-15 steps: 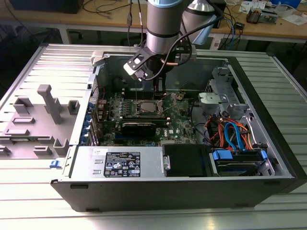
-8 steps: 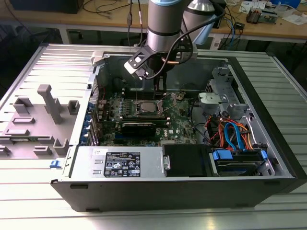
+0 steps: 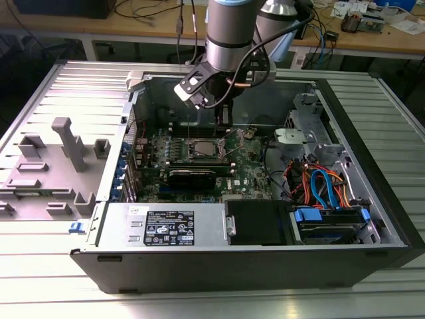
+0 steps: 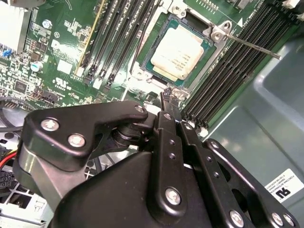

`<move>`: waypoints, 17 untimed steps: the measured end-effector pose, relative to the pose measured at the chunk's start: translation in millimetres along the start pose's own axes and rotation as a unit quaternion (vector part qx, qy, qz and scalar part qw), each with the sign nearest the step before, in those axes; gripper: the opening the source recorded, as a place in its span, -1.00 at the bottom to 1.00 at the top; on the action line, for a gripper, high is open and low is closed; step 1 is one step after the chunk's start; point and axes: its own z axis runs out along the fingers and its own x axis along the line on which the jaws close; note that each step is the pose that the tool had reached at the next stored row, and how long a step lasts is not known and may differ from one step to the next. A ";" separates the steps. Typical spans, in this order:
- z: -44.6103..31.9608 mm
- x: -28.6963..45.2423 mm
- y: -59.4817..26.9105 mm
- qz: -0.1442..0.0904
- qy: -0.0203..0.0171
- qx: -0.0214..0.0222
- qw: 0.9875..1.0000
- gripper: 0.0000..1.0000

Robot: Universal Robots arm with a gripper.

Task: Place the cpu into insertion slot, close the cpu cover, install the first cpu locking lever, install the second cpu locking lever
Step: 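Close the cpu cover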

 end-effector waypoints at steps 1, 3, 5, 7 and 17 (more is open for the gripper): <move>0.0 0.0 1.8 0.000 0.000 0.000 1.000 -0.79; 0.1 -0.1 5.7 0.000 0.000 0.000 1.000 -0.79; 0.2 -0.1 8.5 0.000 0.000 0.000 1.000 -0.79; 0.2 -0.1 10.8 0.000 0.000 0.000 1.000 -0.79; 0.0 -0.1 20.9 0.000 0.000 0.000 1.000 -0.79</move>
